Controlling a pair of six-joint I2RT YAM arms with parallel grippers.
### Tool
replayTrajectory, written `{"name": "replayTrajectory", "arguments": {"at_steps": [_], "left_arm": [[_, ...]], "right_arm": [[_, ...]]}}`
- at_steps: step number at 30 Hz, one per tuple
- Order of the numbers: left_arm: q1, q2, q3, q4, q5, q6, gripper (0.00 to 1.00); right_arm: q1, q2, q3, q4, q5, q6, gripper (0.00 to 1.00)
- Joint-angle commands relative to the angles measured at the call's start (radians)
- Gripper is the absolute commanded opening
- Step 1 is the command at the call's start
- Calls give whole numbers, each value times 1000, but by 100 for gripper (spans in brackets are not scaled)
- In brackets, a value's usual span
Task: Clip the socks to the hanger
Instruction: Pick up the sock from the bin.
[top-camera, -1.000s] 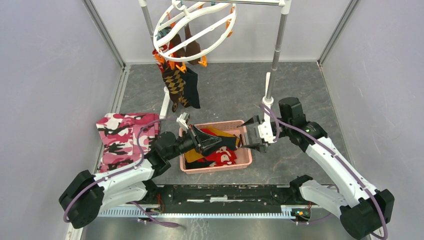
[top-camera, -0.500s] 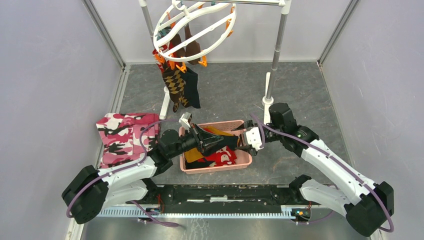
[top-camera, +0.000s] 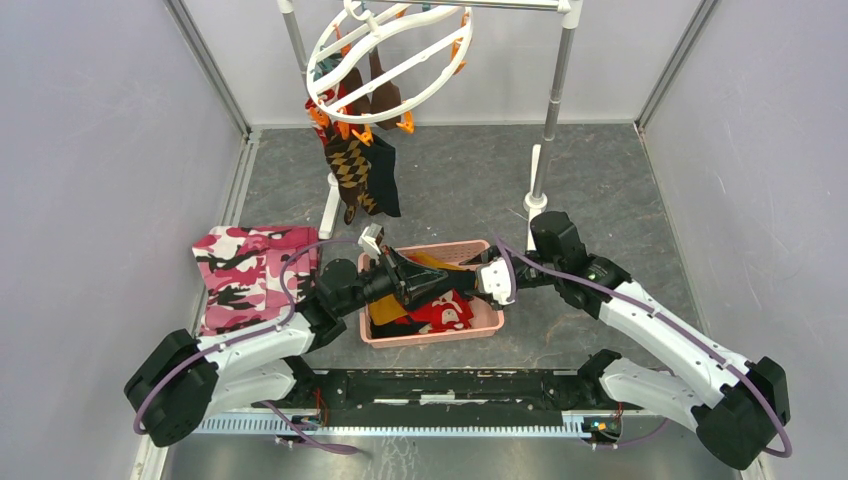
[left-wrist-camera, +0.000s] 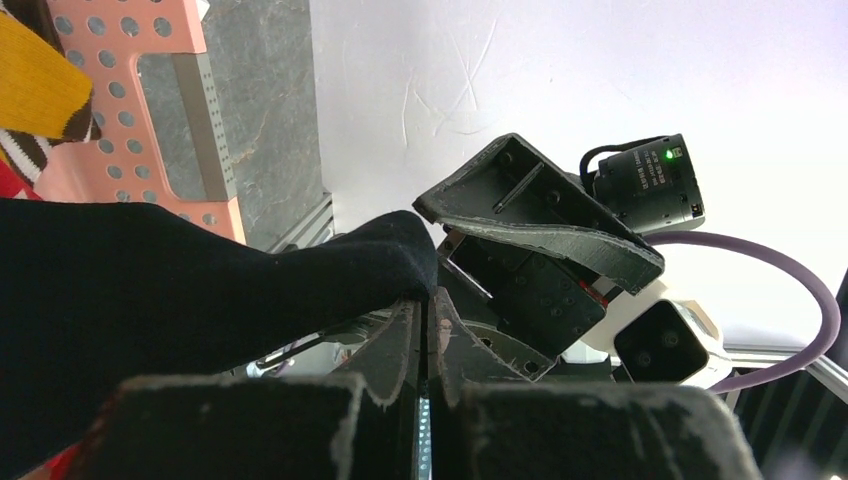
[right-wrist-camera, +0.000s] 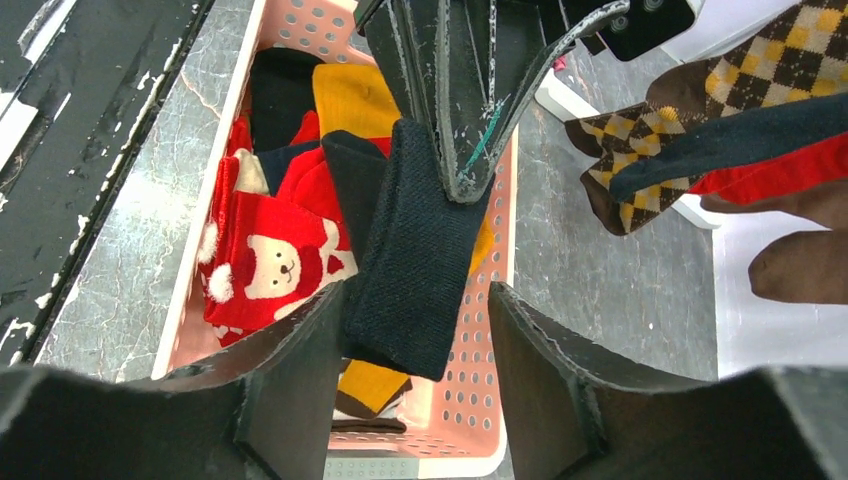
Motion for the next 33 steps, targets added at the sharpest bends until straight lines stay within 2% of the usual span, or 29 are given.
{"name": "replayTrajectory", "arguments": {"at_steps": [1, 5, 8, 11, 13, 17, 23, 27, 33], "left_arm": [[2, 8, 28, 64, 3, -39, 2], [2, 8, 22, 72, 0, -43, 2], [2, 6, 13, 80, -12, -45, 4], [2, 2, -3, 98, -23, -37, 16], [4, -5, -12, 105, -24, -15, 25], [22, -51, -33, 103, -23, 136, 45], [51, -215, -71, 30, 74, 719, 86], [50, -325, -104, -8, 97, 978, 96], [47, -370, -217, 213, 167, 1241, 100]], "right_arm": [[8, -4, -4, 56, 41, 34, 57], [8, -6, 3, 60, 46, 53, 42], [8, 0, 11, 51, 36, 57, 24], [8, 13, 30, 25, 8, 57, 7], [7, 26, 42, 5, -11, 58, 0], [4, 77, 89, -74, -53, 57, 0], [-60, 150, 150, -175, -140, 31, 0], [-96, 148, 146, -176, -211, 37, 0], [-110, 149, 148, -217, -282, -8, 0]]}}
